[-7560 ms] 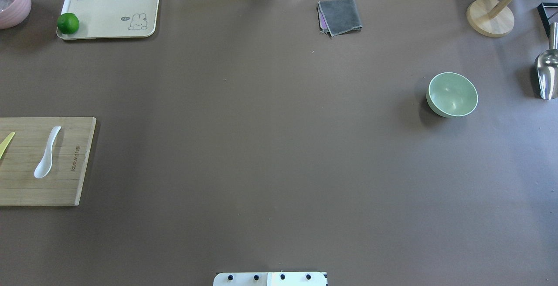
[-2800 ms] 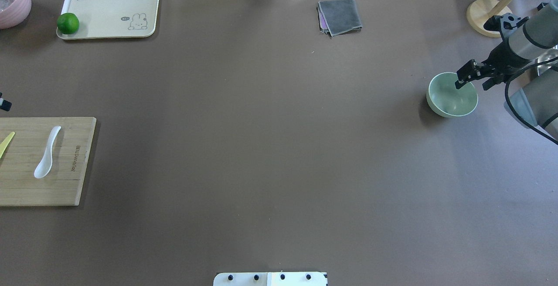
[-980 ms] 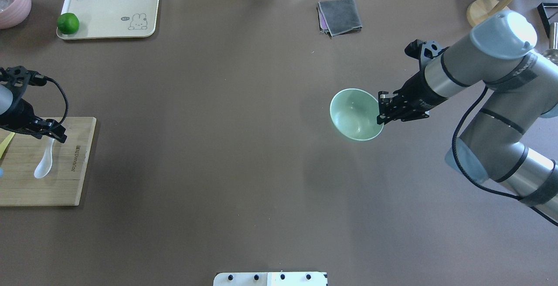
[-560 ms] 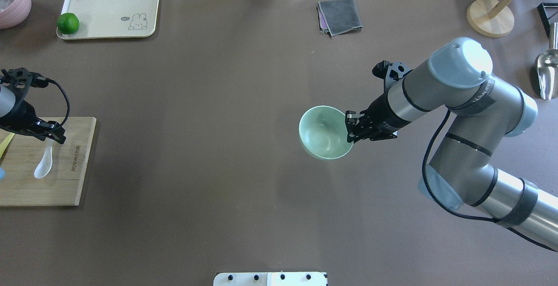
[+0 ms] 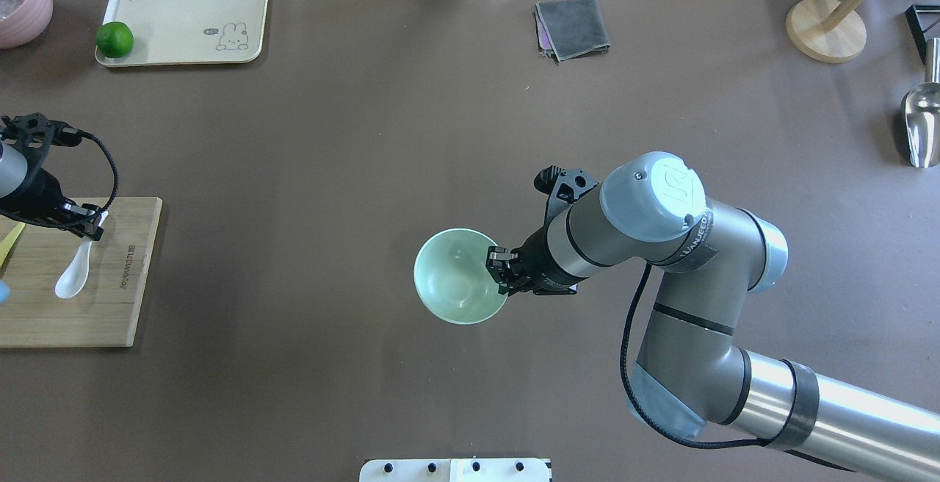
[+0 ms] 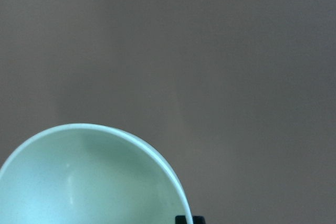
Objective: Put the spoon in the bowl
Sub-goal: 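Lift the white spoon with the left gripper and carry it toward the bowl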
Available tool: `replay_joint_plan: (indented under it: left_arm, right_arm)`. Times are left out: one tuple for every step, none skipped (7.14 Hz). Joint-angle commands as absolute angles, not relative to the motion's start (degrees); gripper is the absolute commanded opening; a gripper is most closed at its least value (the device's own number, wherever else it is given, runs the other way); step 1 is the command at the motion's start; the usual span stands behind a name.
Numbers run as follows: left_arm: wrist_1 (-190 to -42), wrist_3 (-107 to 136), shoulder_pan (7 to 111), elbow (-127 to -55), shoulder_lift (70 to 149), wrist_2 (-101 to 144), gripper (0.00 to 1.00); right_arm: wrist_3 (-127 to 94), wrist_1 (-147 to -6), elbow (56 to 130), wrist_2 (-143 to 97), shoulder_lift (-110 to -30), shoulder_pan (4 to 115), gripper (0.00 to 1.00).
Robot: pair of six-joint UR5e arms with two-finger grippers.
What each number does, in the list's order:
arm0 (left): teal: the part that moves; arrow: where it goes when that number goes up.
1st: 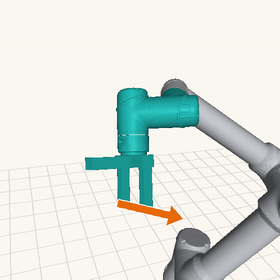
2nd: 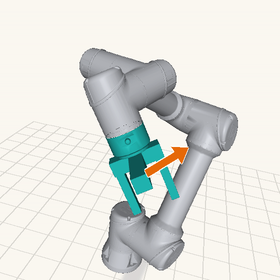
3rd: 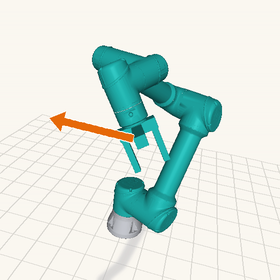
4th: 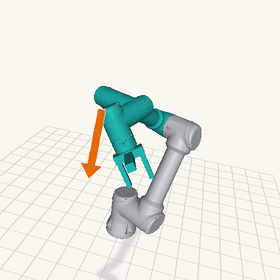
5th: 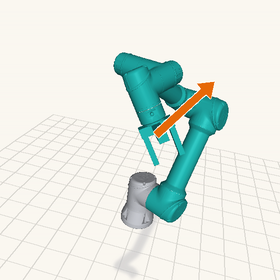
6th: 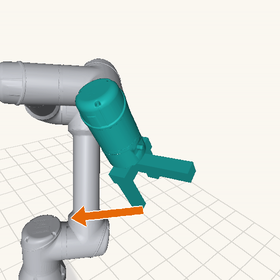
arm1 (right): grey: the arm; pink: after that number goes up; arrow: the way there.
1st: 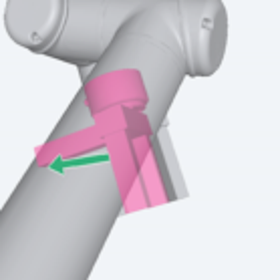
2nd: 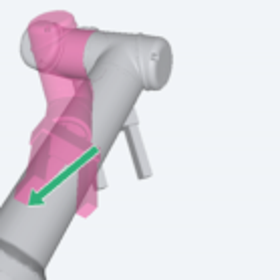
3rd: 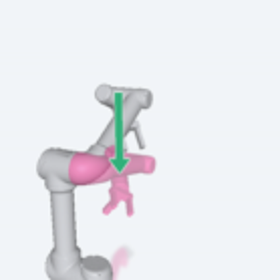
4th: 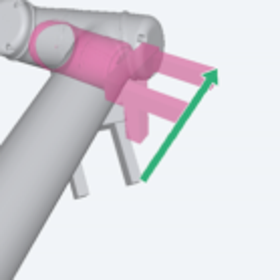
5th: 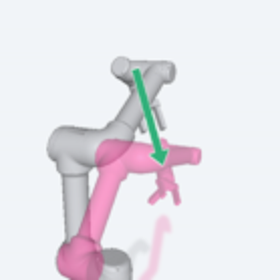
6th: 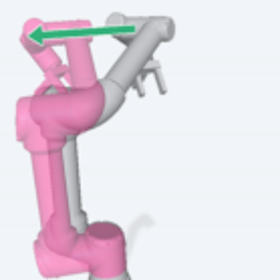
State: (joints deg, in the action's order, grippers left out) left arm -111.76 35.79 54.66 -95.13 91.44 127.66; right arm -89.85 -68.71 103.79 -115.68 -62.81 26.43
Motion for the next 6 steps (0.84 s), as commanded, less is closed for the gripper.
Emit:
replay_joint_plan:
  left_arm:
    - [-111.01, 39.69, 54.67, -99.38, 94.98, 128.32, 0.0]
    - [-109.53, 46.25, 54.49, -99.93, 100.93, 128.41, 0.0]
    - [-106.29, 52.41, 51.45, -99.67, 108.38, 128.32, 0.0]
    - [-103.39, 57.26, 46.89, -98.97, 114.55, 127.71, 0.0]
    - [-102.92, 61.57, 45.02, -95.92, 120.18, 127.53, 0.0]
    - [-102.92, 64.74, 42.22, -94.67, 123.19, 124.05, 0.0]
  right_arm:
    - [-90.62, -68.82, 103.45, -111.91, -62.05, 23.66, 0.0]
    - [-90.62, -68.82, 102.93, -111.1, -62.05, 23.03, 0.0]
    - [-90.53, -68.82, 102.75, -111.01, -61.96, 22.51, 0.0]
    - [-90.61, -68.82, 102.4, -110.92, -62.05, 22.06, 0.04]
    - [-90.62, -68.91, 102.39, -110.22, -62.14, 22.06, 0.47]
    - [-90.7, -68.91, 102.39, -109.17, -62.14, 22.15, 0.74]
